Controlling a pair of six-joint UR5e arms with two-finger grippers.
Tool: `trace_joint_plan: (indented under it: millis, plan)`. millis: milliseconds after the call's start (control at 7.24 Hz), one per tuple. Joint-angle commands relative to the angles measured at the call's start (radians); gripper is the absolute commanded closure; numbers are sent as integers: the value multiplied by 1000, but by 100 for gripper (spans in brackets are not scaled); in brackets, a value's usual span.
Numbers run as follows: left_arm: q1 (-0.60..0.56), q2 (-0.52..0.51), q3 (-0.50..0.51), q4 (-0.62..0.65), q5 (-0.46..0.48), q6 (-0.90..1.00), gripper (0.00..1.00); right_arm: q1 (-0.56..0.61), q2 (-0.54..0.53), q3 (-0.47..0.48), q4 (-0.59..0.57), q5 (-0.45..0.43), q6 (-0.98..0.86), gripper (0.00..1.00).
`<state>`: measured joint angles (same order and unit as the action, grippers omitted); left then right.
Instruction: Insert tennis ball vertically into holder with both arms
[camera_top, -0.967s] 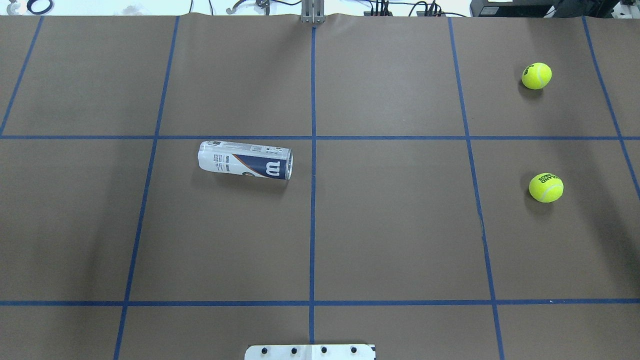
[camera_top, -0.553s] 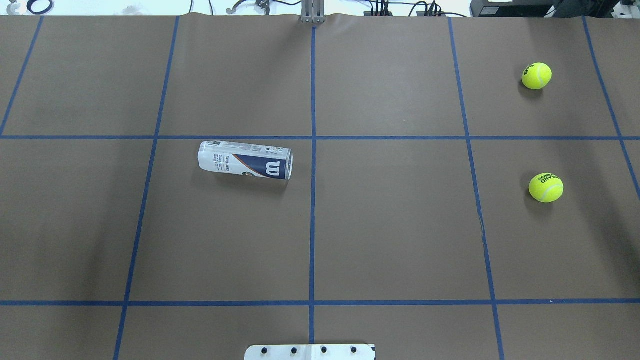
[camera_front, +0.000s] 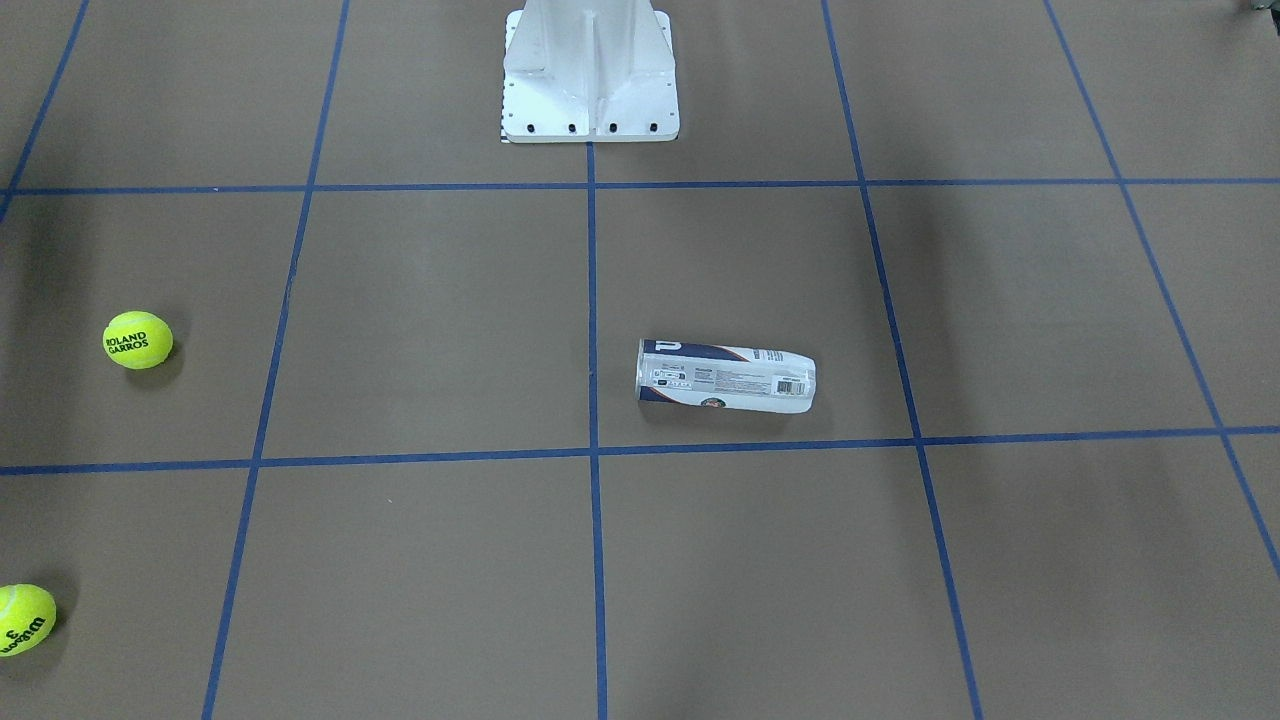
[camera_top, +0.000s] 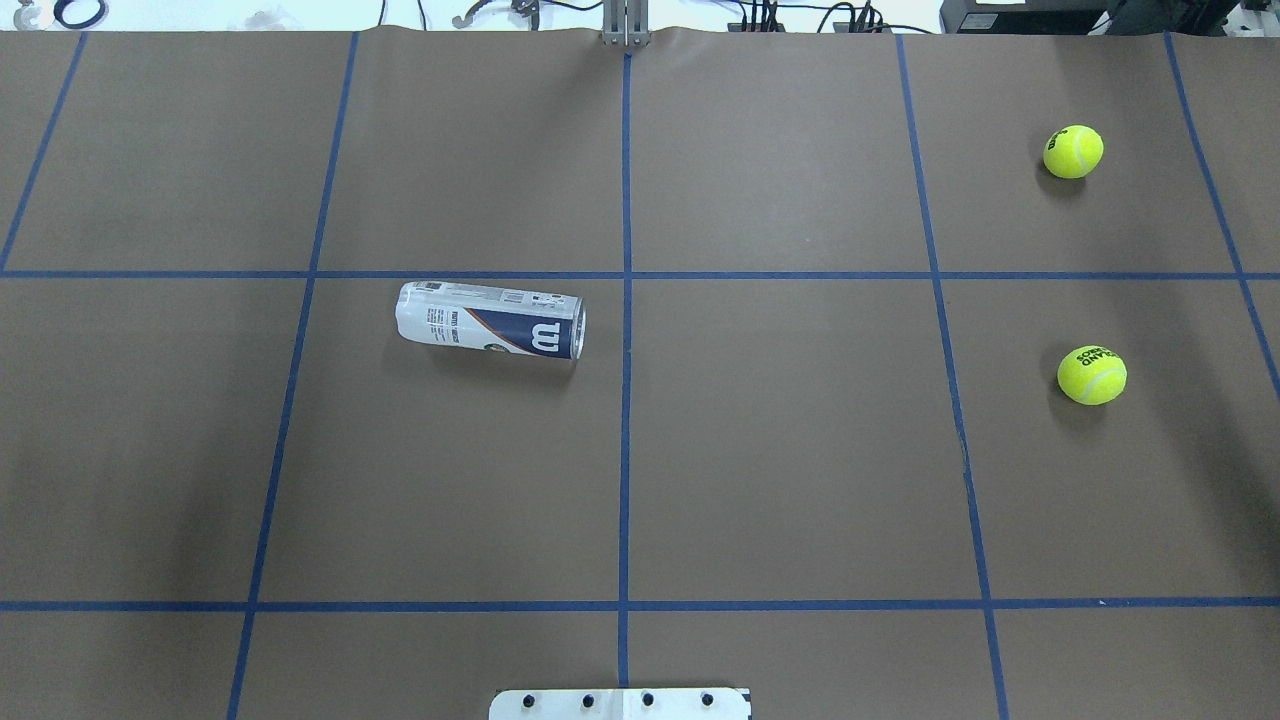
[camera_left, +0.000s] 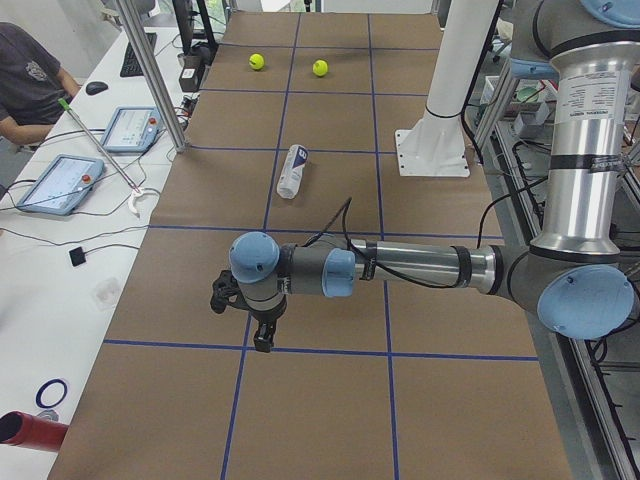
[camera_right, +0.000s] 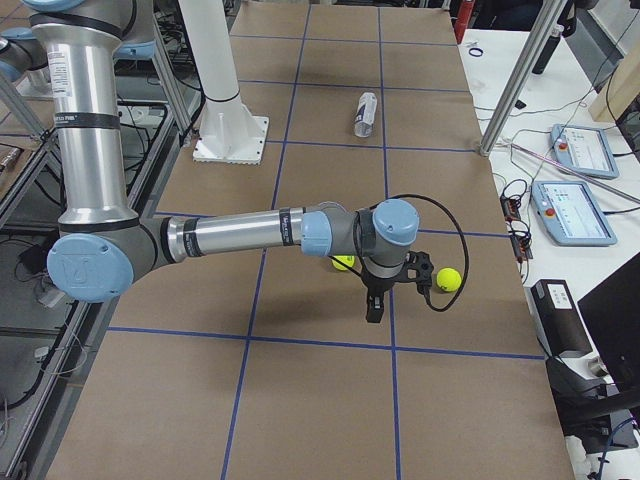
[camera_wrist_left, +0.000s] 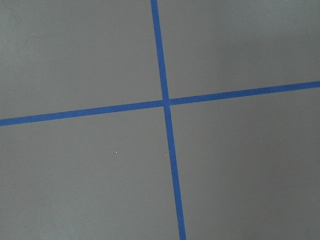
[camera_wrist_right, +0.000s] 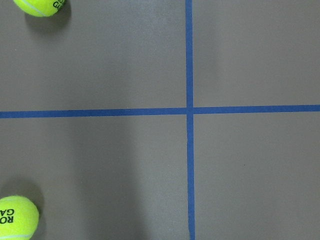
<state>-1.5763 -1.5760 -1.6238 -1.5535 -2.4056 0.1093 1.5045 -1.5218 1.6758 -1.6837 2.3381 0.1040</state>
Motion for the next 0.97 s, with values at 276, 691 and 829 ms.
trace_joint_plan:
  millis: [276,691,829]
  plan:
    - [-1,1,-4,-2,-53,0,0,-1,5,6,1,19,0,0]
    - [18,-22,-33,-123,-64,-22,0,-1,5,21,1,20,0,0]
    - [36,-22,-36,-129,-64,-39,2,-1,5,21,1,20,2,0]
